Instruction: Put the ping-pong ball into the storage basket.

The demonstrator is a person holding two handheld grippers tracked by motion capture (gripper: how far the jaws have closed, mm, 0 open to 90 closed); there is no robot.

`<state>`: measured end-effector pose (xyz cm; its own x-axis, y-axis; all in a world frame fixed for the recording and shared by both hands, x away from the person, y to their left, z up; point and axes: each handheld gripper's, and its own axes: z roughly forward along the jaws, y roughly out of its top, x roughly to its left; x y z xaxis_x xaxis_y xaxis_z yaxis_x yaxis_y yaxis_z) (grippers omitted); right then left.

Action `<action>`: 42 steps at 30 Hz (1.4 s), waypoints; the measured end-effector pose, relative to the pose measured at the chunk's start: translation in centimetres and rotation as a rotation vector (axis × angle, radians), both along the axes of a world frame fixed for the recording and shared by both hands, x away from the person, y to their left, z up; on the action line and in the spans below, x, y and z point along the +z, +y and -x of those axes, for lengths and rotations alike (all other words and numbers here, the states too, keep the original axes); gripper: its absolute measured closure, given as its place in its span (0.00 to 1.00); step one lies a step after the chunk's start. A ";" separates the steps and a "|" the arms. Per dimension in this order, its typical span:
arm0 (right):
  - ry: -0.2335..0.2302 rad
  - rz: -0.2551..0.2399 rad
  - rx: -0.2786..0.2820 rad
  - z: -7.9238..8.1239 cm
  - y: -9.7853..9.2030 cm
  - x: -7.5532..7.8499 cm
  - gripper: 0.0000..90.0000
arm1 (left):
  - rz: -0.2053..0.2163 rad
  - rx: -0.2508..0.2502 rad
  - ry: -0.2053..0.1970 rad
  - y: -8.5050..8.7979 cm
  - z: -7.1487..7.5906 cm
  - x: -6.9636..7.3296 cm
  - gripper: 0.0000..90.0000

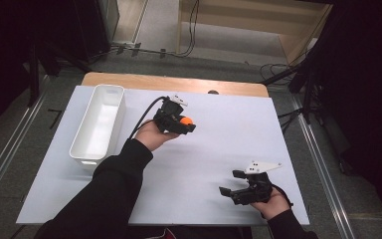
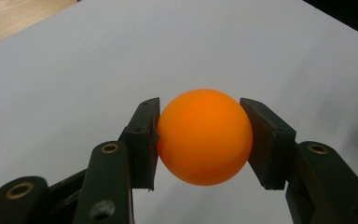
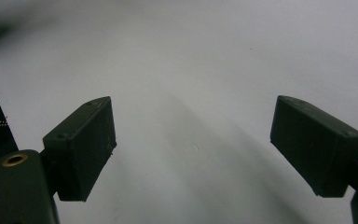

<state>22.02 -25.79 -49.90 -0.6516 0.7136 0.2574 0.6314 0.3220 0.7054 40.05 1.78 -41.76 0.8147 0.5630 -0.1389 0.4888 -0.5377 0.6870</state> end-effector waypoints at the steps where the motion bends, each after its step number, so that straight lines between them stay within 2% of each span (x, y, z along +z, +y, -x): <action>1: 0.000 0.000 0.000 0.0 0.0 0.0 0.14 | -0.008 -0.006 -0.001 0.1 0.0 0.1 0.56; 7: -0.001 0.009 -0.012 -0.1 0.0 0.0 0.14 | -0.006 -0.017 -0.002 0.4 0.1 0.5 0.56; 19: -0.002 0.012 -0.029 0.0 -0.3 0.0 0.14 | -0.018 -0.005 0.011 1.7 -0.2 1.4 0.56; 22: 0.003 0.010 -0.032 0.0 -0.4 0.0 0.14 | -0.026 -0.001 0.007 2.1 -0.2 1.8 0.56; 31: 0.006 0.011 -0.034 0.1 -0.3 0.0 0.14 | -0.012 0.017 0.015 3.1 -0.5 2.2 0.56; 34: 0.002 0.011 -0.033 0.0 -0.4 0.0 0.14 | -0.025 0.014 0.018 3.6 -0.6 2.4 0.56; 42: -0.003 0.009 -0.042 0.0 -0.4 0.0 0.14 | -0.012 0.038 0.029 4.6 -0.9 2.7 0.56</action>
